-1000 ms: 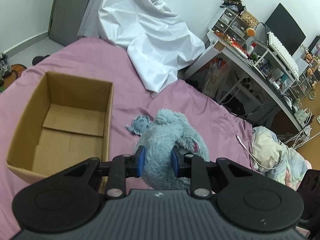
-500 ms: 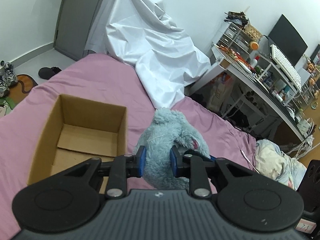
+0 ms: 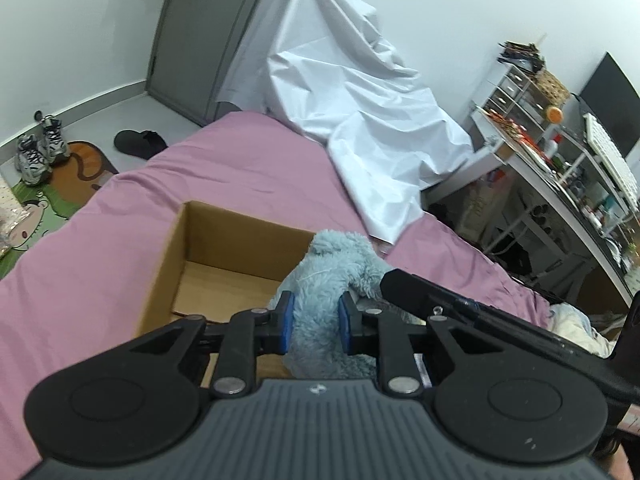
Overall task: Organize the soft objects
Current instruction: 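Lower the grey plush into the box and open the left tool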
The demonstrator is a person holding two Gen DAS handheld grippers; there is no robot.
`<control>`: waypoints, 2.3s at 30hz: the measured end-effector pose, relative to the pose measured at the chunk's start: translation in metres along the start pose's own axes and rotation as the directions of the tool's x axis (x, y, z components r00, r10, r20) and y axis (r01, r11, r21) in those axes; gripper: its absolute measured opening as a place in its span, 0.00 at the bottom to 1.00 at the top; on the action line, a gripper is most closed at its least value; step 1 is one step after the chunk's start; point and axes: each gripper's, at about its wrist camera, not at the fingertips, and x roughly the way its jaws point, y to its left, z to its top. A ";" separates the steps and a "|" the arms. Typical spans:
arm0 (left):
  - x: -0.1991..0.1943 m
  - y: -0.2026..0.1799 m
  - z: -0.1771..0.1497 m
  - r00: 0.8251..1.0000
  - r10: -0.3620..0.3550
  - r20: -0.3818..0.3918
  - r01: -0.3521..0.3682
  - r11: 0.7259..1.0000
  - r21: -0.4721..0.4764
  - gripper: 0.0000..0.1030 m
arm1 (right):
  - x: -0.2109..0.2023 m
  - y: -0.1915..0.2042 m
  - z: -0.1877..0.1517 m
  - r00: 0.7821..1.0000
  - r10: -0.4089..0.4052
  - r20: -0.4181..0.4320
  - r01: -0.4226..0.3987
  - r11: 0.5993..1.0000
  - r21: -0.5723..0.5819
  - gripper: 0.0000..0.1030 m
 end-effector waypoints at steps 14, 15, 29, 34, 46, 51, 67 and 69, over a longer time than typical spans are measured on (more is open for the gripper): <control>0.039 0.049 0.011 0.997 0.078 -0.026 -0.079 0.995 -0.060 0.19 | 0.045 -0.016 -0.014 0.997 -0.038 -0.071 0.050 0.983 0.175 0.26; 0.042 0.050 0.012 0.996 0.087 -0.024 -0.088 0.995 -0.055 0.19 | 0.044 -0.019 -0.014 0.997 -0.038 -0.068 0.050 0.982 0.183 0.27; 0.084 0.064 0.014 0.987 0.148 -0.057 -0.150 0.988 -0.043 0.21 | 0.038 -0.011 -0.026 0.998 -0.033 -0.052 0.040 0.988 0.148 0.48; 0.080 0.066 0.013 0.982 0.182 -0.053 -0.184 0.982 -0.034 0.25 | 0.037 -0.008 -0.031 0.997 -0.065 -0.029 0.068 0.988 0.138 0.50; 0.043 0.053 0.017 0.982 0.189 -0.026 -0.190 0.981 -0.037 0.67 | 0.028 -0.016 -0.033 0.996 -0.093 0.012 0.089 0.978 0.191 0.67; 0.025 0.044 0.015 0.977 0.213 0.004 -0.212 0.977 -0.035 0.77 | 0.012 -0.021 -0.036 0.994 -0.102 0.032 0.093 0.975 0.201 0.71; -0.010 0.018 -0.001 0.988 0.143 0.052 -0.141 0.989 -0.040 0.86 | -0.044 -0.036 -0.051 0.985 -0.137 0.101 0.115 0.974 0.194 0.88; -0.013 0.012 -0.003 0.988 0.143 0.057 -0.141 0.990 -0.026 0.89 | -0.049 -0.034 -0.052 0.985 -0.135 0.108 0.114 0.978 0.176 0.96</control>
